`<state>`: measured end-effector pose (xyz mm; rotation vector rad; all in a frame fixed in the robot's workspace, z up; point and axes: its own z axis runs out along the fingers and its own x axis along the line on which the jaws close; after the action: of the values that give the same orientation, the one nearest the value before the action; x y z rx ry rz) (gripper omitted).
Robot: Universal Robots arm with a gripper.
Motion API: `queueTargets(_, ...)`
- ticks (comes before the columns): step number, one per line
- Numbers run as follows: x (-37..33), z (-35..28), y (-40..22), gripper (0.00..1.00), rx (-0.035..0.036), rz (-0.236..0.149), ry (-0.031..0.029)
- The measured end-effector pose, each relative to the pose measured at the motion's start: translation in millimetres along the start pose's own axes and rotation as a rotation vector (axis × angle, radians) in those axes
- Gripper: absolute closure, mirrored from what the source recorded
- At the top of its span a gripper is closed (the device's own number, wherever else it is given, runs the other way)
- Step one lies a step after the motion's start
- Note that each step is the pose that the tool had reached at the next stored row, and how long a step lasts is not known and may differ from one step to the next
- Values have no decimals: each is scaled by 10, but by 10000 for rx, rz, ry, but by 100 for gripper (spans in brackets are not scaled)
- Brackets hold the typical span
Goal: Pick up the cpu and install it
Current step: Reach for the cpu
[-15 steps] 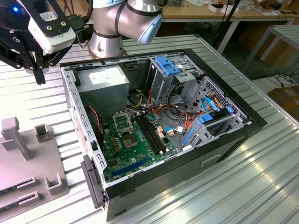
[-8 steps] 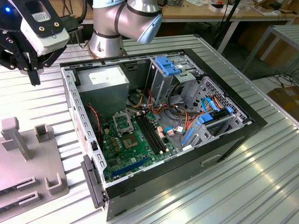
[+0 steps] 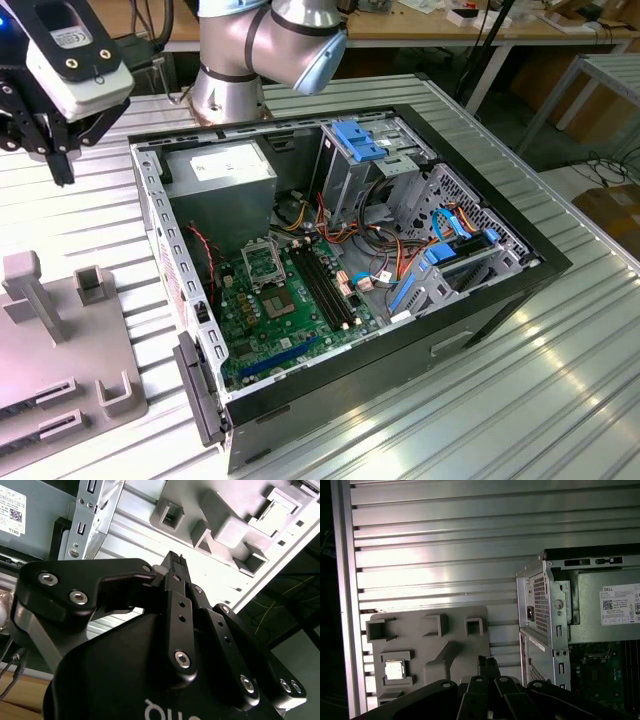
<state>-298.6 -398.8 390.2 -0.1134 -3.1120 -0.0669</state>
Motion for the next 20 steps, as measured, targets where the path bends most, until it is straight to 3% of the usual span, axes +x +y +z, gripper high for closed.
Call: queueTargets(20,213,14,-16,89,12,8,168)
